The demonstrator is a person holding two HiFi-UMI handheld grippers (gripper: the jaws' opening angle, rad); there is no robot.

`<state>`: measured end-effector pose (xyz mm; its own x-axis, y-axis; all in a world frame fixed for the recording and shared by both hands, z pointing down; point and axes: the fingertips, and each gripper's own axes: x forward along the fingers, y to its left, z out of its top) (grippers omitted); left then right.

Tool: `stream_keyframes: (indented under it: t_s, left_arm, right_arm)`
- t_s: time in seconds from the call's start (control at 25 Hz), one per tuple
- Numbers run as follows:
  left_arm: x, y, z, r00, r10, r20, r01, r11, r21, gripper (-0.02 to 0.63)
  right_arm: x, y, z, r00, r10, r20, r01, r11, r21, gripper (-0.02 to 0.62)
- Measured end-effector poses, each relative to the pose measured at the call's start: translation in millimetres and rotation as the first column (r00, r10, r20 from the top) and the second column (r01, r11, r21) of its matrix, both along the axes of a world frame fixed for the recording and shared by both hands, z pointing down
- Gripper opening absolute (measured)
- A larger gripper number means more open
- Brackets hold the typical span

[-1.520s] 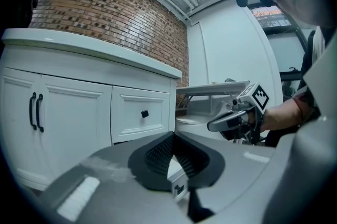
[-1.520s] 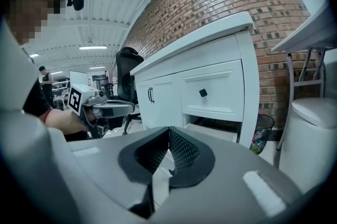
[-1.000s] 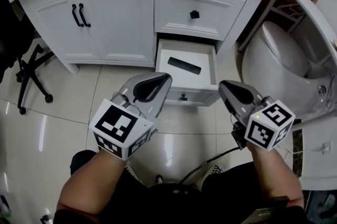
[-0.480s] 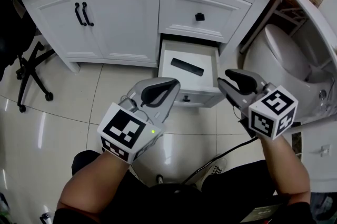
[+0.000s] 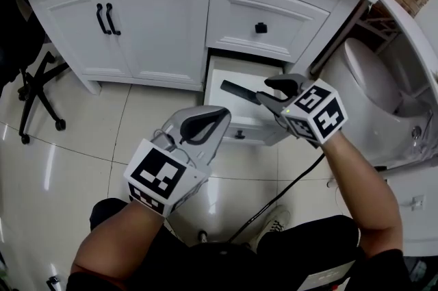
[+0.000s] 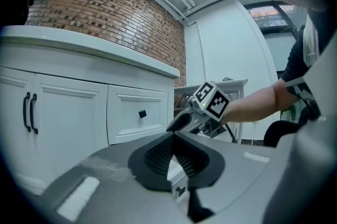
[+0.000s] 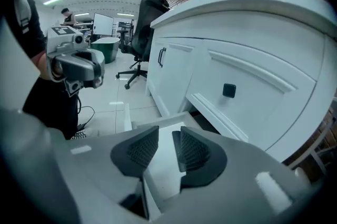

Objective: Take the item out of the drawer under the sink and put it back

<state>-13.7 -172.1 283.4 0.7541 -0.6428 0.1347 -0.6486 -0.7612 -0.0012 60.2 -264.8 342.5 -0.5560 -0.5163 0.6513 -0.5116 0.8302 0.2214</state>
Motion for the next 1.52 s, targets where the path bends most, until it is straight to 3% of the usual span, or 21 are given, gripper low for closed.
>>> stream_keyframes:
  t_s: [0.16,0.48,0.68,1.08,1.52]
  left_arm:
    - [-1.0,-1.5,0.2,1.000,-0.001,-0.001,0.001,1.000,-0.001,0.006]
    - [-1.3,-3.8,1.5,1.000,0.006,-0.012,-0.006,1.000,-0.016,0.006]
    - [-6.9,-8.6,0.0,0.999,-0.021,-0.038,0.020,0.999,-0.043,0.006]
    - [-6.0,-9.8,-1.4,0.998,-0.022,-0.062,0.019,0.999,-0.041,0.005]
    - [-9.7,-10.2,-2.7,0.997,-0.022,-0.070,0.019,0.999,-0.045,0.006]
  right_arm:
    - [-2.1,-23.9,24.9,0.996,-0.048,-0.073,0.044,0.998,-0.054,0.138]
    - [-16.8,-71.2,78.0,0.989,-0.087,-0.118,0.074,0.991,-0.111,0.140]
    - [-14.1,-86.5,123.9,0.975,-0.126,-0.184,0.087,0.975,-0.204,0.163]
    - [-9.2,-98.6,182.6,0.974,-0.117,-0.194,0.039,0.931,-0.364,0.219]
    - [-13.1,-101.5,195.6,0.982,-0.105,-0.156,0.030,0.906,-0.423,0.225]
